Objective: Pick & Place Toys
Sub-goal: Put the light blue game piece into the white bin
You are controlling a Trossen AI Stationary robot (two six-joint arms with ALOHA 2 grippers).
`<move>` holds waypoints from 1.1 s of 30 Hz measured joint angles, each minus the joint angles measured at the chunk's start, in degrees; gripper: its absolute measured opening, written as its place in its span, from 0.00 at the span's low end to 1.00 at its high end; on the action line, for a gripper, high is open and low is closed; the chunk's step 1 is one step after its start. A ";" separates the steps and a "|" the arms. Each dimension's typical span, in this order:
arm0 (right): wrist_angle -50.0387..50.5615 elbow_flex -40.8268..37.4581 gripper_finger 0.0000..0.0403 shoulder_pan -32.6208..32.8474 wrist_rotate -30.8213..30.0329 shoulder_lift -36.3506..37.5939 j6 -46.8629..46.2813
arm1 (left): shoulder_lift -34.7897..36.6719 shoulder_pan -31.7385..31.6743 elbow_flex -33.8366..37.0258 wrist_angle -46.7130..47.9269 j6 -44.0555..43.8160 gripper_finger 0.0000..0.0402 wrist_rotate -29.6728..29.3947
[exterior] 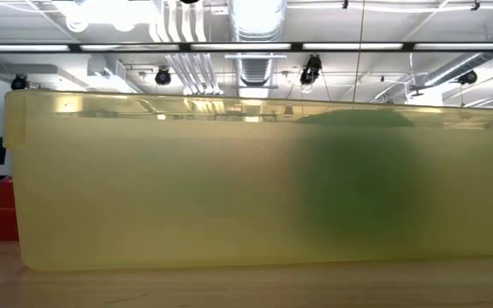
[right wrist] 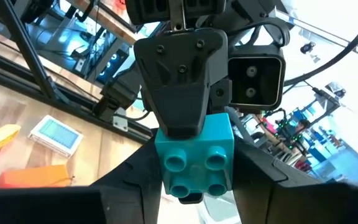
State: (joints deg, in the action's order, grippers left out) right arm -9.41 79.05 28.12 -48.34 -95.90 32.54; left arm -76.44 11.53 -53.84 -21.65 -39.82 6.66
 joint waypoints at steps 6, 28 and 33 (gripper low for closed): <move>0.31 0.00 0.34 0.00 0.19 0.00 -1.38 | 0.00 0.00 0.00 0.20 0.26 0.37 -0.05; 5.03 0.00 0.34 -0.02 0.85 0.04 -8.50 | 1.06 -1.19 0.17 6.47 2.59 0.79 2.36; 6.54 0.00 0.34 -0.32 1.42 0.07 -9.97 | 2.51 -2.52 0.17 10.62 3.78 0.79 1.90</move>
State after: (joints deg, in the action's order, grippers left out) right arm -2.87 79.05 27.80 -46.91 -95.83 22.57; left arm -73.93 9.01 -53.67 -11.03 -36.04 8.56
